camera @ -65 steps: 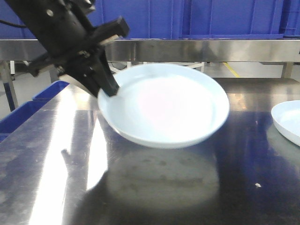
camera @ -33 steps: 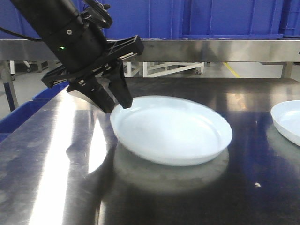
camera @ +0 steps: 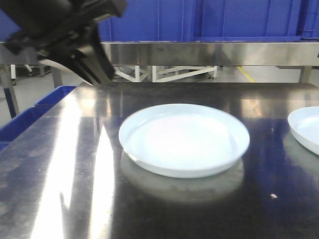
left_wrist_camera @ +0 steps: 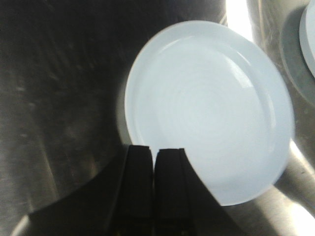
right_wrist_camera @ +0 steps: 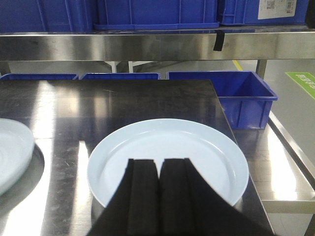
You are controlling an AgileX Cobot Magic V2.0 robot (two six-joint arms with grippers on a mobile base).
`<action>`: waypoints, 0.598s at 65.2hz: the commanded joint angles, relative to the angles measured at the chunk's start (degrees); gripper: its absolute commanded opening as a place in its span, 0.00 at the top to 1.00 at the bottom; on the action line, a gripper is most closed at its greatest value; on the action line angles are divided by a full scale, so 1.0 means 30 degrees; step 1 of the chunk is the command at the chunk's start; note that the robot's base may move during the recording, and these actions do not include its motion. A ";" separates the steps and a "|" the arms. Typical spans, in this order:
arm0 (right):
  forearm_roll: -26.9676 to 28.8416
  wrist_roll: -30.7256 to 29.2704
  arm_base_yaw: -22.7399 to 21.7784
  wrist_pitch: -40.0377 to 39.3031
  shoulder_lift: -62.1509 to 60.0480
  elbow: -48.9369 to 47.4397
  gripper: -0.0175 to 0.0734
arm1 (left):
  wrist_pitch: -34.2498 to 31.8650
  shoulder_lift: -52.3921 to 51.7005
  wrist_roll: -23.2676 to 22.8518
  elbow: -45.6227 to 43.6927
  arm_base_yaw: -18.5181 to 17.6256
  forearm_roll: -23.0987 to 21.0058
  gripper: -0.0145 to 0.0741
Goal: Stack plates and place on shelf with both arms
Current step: 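Open the left gripper and withdraw it from the plate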
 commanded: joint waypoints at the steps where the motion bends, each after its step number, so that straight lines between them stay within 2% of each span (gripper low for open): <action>1: -0.0156 -0.0091 -0.0003 -0.1713 -0.0346 -0.0028 0.75 | -0.2939 -0.2441 -0.0132 0.1190 -0.0147 0.1221 0.74; 13: -0.0156 -0.0091 -0.0003 -0.1713 -0.0346 -0.0028 0.75 | -0.6396 -0.5965 -0.0132 0.4859 -0.0147 0.5766 0.74; 20: -0.0156 -0.0091 -0.0003 -0.1713 -0.0346 -0.0028 0.75 | -0.8645 -0.8600 -0.0132 0.7446 -0.0147 0.7618 0.74; 29: -0.0156 -0.0091 -0.0003 -0.1713 -0.0346 -0.0028 0.75 | -1.0621 -1.1458 -0.0132 0.9784 -0.0147 0.7763 0.74; 35: -0.0156 -0.0091 -0.0003 -0.1713 -0.0346 -0.0028 0.75 | -1.0621 -1.3347 -0.0132 1.0872 -0.0092 0.7555 0.74; 39: -0.0156 -0.0091 -0.0003 -0.1713 -0.0346 -0.0028 0.75 | -1.0621 -1.4543 -0.0132 1.1524 0.0296 0.6878 0.74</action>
